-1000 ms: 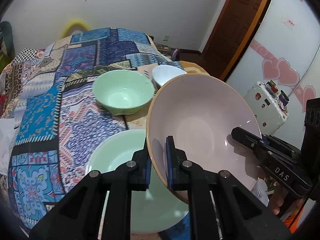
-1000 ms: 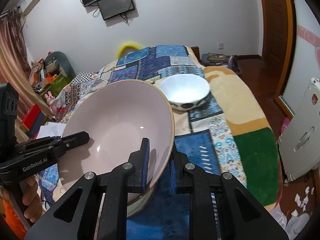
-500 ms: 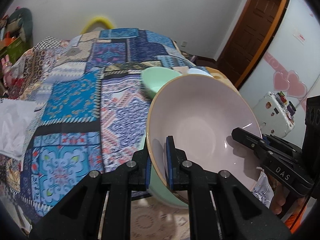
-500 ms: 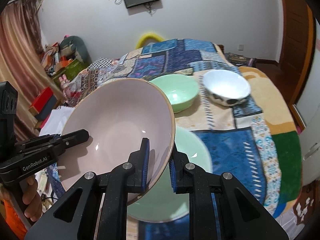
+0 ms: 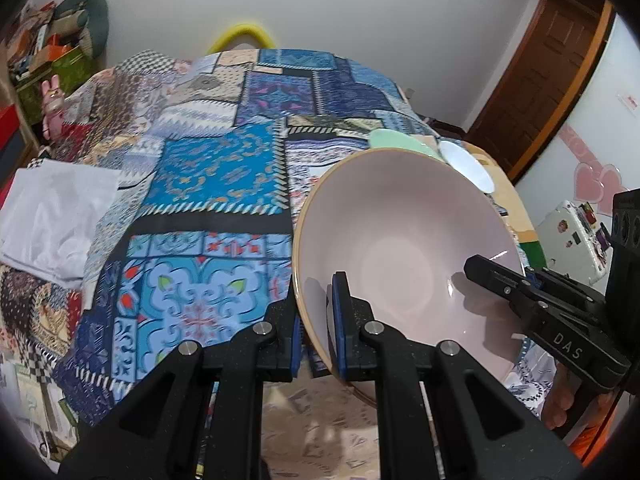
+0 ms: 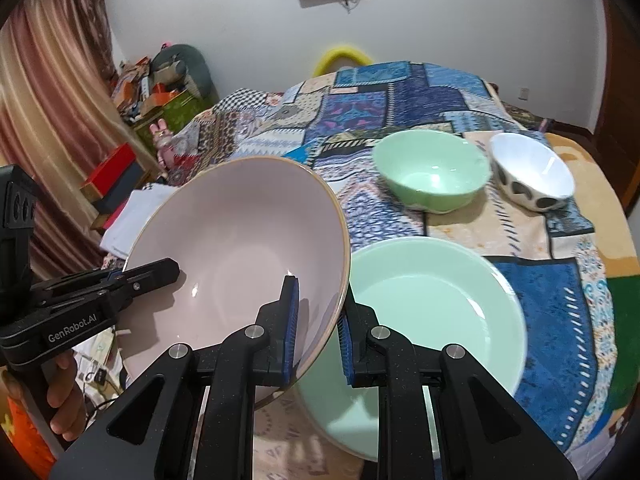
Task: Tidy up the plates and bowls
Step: 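Lift and carry the pale pink bowl with the left tool past the plate stack, then lower the pale pink bowl onto the quilt and open the left tool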
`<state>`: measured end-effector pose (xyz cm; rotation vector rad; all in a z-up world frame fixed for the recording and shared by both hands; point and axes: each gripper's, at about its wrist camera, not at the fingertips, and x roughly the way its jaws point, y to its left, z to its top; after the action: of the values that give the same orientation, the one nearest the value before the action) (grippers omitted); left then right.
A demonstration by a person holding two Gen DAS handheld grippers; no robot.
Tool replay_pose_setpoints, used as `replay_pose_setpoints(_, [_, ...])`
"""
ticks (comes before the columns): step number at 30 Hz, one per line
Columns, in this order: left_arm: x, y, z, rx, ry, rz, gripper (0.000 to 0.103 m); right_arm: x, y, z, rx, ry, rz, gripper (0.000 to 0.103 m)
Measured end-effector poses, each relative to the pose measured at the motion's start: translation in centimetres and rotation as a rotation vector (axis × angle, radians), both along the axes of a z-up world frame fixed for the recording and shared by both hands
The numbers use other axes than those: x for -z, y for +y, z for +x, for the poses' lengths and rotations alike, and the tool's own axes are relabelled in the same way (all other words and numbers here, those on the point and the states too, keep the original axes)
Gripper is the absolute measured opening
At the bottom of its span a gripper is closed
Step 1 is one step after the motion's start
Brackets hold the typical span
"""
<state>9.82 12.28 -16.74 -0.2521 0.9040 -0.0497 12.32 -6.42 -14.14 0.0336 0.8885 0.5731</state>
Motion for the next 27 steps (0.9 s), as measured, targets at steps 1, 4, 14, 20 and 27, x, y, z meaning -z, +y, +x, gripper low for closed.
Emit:
replay_pose_setpoints(1, [0.1, 0.4, -0.2, -0.006, 0.004, 0.000, 0.012, 0.1, 0.4, -0.1, -0.009, 0.002, -0.003, 0.017])
replay_pose_setpoints(4, [0.6, 1.4, -0.8, -0.024, 0.016, 0.000, 0.012, 0.6, 1.6, -0.3, -0.029, 0.013, -0.012, 0.017])
replay_pose_setpoints(14, [3.2, 4.6, -1.7, -0.069, 0.070, -0.018, 0.012, 2.8, 4.6, -0.2, -0.083, 0.062, -0.051, 0.017])
replay_pose_setpoints(20, [5.1, 6.0, -1.6, -0.091, 0.108, -0.035, 0.012, 4.2, 6.0, 0.0, -0.108, 0.094, -0.075, 0.017])
replay_pose_setpoints(27, [7.1, 7.4, -1.6, -0.111, 0.148, -0.039, 0.012, 5.7, 7.9, 0.2, -0.155, 0.118, -0.114, 0.017])
